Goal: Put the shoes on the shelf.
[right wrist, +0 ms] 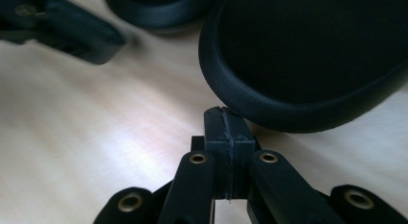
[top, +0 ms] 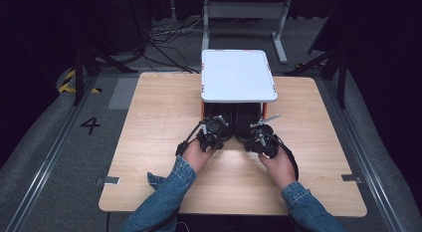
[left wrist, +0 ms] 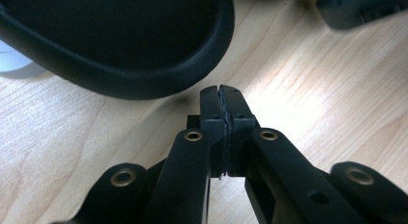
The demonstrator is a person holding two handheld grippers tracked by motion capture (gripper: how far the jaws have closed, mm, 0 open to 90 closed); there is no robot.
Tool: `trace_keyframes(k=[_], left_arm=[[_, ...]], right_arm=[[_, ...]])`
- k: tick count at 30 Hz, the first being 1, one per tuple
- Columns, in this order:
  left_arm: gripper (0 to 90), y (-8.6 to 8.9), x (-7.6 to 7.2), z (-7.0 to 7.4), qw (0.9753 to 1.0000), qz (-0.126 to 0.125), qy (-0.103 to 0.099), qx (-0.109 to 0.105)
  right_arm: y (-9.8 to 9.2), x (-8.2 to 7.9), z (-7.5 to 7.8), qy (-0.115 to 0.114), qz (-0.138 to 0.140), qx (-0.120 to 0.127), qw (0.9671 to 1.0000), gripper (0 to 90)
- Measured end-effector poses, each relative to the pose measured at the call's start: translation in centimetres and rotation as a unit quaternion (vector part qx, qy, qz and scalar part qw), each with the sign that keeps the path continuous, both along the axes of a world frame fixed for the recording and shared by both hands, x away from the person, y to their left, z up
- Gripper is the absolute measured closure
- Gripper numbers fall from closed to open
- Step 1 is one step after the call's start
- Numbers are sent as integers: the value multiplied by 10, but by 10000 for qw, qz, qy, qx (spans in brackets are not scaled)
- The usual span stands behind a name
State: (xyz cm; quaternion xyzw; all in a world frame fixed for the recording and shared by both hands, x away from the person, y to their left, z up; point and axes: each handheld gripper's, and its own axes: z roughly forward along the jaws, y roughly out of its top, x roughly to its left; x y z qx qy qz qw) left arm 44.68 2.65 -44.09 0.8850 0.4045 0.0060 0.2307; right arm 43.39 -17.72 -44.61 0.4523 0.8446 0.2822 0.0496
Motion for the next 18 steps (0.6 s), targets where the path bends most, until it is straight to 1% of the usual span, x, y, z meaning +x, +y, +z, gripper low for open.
trace_keyframes(k=[1,3,5,6,7,8,12,14,16,17,18], left_arm=[[891,0,1,0,10000,10,-10,0],[891,0,3,-2,10000,40,-26,29],[893,-1,6,-4,9999,91,-62,64],[893,-2,8,-5,9998,108,-117,123],[894,-2,9,-5,9997,109,-177,130],[895,-2,10,-4,9996,162,-193,153],[896,0,19,-6,9997,245,-89,36],[896,1,23,-5,9995,323,-58,-1],[896,1,26,-5,9995,318,-39,-33],[896,1,27,-6,9994,342,6,-35],[896,1,28,-5,9994,333,-29,21]], right_arm=[[0,3,0,-48,-37,-47,10000,900],[-1,9,-2,17,-82,8,10000,900],[1,16,-4,26,-130,-59,9999,900],[1,18,-5,54,-133,-56,9999,900],[2,22,-6,59,-131,-55,9999,900],[3,24,-7,72,-171,-45,9998,900],[3,31,-7,97,-159,30,9998,900],[3,36,-7,162,-168,59,9997,900],[3,40,-8,210,-195,107,9995,900],[3,42,-8,226,-189,115,9995,900],[3,43,-8,257,-189,116,9994,900]])
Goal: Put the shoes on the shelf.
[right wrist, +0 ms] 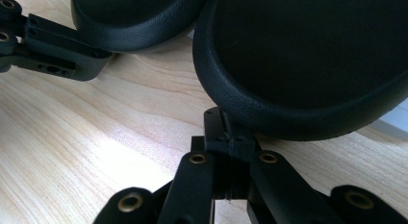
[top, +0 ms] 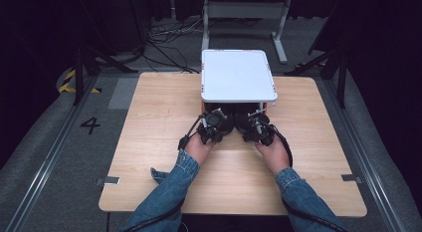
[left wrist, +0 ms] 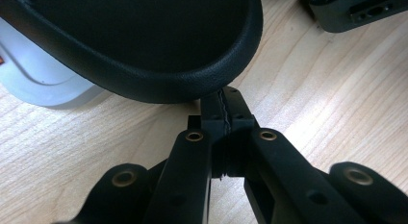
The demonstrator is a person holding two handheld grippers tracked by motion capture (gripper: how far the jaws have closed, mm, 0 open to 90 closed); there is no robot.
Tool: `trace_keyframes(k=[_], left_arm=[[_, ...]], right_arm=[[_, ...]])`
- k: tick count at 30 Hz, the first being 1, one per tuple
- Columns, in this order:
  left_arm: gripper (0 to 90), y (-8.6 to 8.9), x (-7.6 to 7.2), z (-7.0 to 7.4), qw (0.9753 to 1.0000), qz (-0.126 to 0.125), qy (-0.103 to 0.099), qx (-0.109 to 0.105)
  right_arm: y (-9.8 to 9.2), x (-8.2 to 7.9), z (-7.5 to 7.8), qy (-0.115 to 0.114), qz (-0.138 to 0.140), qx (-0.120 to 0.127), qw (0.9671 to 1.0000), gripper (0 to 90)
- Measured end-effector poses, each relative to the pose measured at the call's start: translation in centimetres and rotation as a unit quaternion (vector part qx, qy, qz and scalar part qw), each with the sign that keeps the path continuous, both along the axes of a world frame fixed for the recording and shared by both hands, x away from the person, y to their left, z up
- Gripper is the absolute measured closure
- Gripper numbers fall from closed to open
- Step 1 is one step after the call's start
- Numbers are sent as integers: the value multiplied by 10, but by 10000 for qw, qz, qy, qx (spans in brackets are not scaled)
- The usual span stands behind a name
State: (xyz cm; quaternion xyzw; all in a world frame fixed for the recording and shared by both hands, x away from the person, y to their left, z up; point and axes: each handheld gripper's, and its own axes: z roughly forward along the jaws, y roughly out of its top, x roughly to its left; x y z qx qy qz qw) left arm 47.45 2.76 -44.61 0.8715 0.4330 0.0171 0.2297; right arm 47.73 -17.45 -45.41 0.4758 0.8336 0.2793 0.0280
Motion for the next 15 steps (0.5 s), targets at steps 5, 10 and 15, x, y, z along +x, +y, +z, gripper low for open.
trace_keyframes(k=[5,10,15], left_arm=[[866,4,-8,3,9999,-100,8,-138],[782,14,-24,17,9994,-203,-94,-261],[663,32,-47,39,9980,-341,-392,-372]], right_arm=[[-1,-5,2,-32,53,27,10000,900],[-8,-19,19,-303,243,100,9992,793],[-27,-41,41,-941,402,131,9947,613]])
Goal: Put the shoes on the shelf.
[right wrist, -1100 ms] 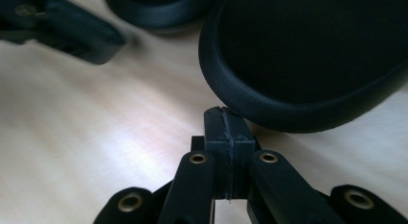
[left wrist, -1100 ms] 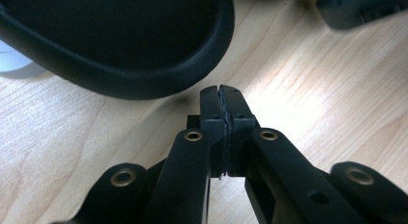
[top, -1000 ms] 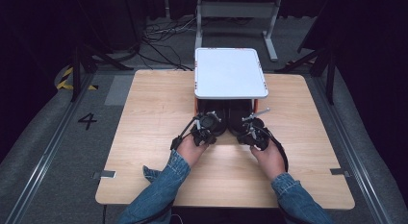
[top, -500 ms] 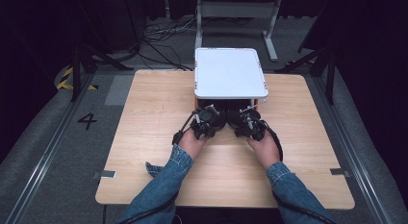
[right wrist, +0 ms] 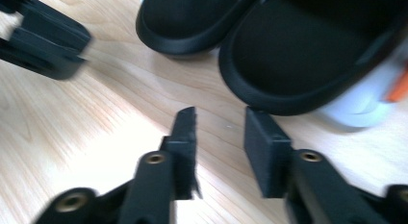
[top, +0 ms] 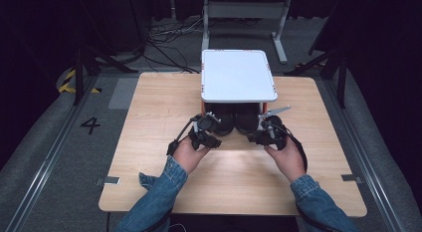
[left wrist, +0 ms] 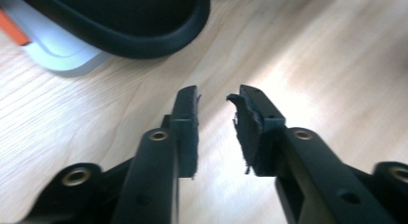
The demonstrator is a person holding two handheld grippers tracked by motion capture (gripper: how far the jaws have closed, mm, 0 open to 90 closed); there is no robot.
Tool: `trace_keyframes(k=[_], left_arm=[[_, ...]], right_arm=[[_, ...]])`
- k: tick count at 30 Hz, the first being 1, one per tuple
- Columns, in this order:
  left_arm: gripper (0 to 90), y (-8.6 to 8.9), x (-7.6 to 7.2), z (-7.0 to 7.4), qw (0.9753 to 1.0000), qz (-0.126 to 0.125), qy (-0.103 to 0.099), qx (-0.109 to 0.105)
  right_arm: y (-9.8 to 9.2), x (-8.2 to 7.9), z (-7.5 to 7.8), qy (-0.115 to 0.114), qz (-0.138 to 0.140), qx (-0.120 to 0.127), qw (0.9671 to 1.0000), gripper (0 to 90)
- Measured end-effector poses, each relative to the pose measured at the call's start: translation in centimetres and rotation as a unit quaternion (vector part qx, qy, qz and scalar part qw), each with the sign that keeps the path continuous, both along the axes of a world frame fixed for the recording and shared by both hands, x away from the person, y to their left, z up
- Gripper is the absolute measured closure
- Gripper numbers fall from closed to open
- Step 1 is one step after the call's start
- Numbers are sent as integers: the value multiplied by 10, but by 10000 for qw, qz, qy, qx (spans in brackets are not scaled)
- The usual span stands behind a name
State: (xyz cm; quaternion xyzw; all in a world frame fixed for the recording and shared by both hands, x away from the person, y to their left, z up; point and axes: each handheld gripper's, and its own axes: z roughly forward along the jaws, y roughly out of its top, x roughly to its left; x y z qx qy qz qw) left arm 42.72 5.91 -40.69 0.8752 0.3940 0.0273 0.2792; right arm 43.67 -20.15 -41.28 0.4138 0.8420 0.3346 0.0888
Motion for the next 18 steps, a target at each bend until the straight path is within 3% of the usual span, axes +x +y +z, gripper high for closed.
trace_keyframes(k=[2,3,7,10,13,18], left_arm=[[565,7,-9,8,9999,-45,-136,-16],[565,12,-14,13,9997,-95,-239,-29],[523,30,-29,27,9993,-124,-345,0],[484,45,-37,37,9991,-70,-406,101],[451,59,-41,43,9993,-47,-294,211],[403,84,-47,47,9993,8,-164,329]], right_arm=[[-16,-10,11,-359,29,-19,9993,525],[-16,-10,11,-359,29,-19,9993,525],[-37,-19,25,-590,-66,-29,9982,488],[-52,-24,35,-522,-142,-66,9985,445],[-65,-29,42,-550,-231,-103,9982,404],[-84,-34,48,-504,-370,-438,9971,350]])
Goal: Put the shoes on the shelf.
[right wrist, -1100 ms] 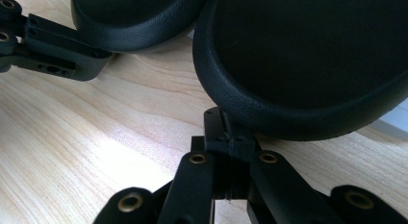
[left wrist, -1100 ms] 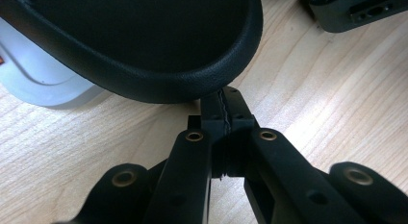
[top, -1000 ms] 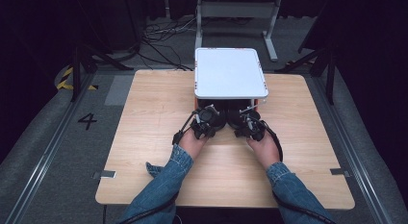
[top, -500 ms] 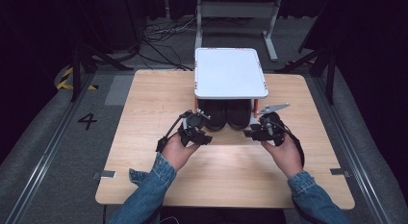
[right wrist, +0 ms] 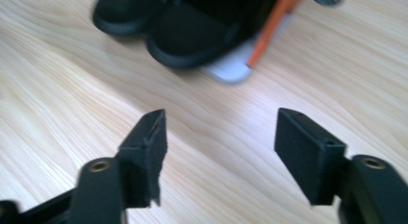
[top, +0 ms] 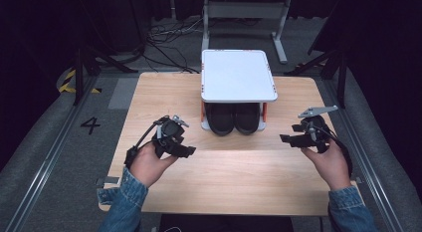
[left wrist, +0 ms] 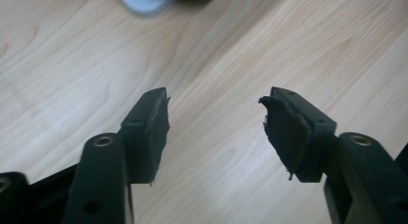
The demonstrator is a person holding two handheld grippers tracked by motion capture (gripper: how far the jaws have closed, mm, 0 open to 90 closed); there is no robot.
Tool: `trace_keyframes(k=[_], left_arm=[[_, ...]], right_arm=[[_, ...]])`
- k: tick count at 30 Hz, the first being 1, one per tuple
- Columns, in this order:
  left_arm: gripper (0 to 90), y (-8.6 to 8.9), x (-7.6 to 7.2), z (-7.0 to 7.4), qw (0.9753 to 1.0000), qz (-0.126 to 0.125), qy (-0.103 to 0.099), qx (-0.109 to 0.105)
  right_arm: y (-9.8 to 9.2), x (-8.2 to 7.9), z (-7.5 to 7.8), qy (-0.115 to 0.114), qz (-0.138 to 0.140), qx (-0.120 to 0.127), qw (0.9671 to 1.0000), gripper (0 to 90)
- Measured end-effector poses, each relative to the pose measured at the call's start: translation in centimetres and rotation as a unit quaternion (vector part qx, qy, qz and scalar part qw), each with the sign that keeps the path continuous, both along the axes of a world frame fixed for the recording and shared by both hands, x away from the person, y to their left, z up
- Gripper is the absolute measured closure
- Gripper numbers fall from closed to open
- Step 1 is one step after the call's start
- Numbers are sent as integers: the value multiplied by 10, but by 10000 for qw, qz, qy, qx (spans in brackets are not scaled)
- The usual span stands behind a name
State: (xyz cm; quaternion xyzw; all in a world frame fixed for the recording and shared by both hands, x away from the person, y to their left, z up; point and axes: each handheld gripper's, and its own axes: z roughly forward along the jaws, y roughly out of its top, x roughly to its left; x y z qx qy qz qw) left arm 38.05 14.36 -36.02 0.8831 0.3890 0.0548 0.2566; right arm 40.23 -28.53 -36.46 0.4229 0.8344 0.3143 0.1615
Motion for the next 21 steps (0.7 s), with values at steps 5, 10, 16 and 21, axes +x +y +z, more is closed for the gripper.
trace_keyframes(k=[5,10,16,21], left_arm=[[337,34,-1,-1,9995,287,-55,-130],[228,62,-4,-7,9982,382,-425,-158],[168,85,-4,-18,9969,585,-512,-148],[158,104,4,-37,9937,947,-552,-221]], right_arm=[[-26,-6,-2,-68,-281,-182,9994,262],[-51,-11,-16,-15,-367,-285,9989,165],[-70,-12,-34,169,-297,-138,9993,156],[-87,-11,-52,-125,-470,-33,9988,162]])
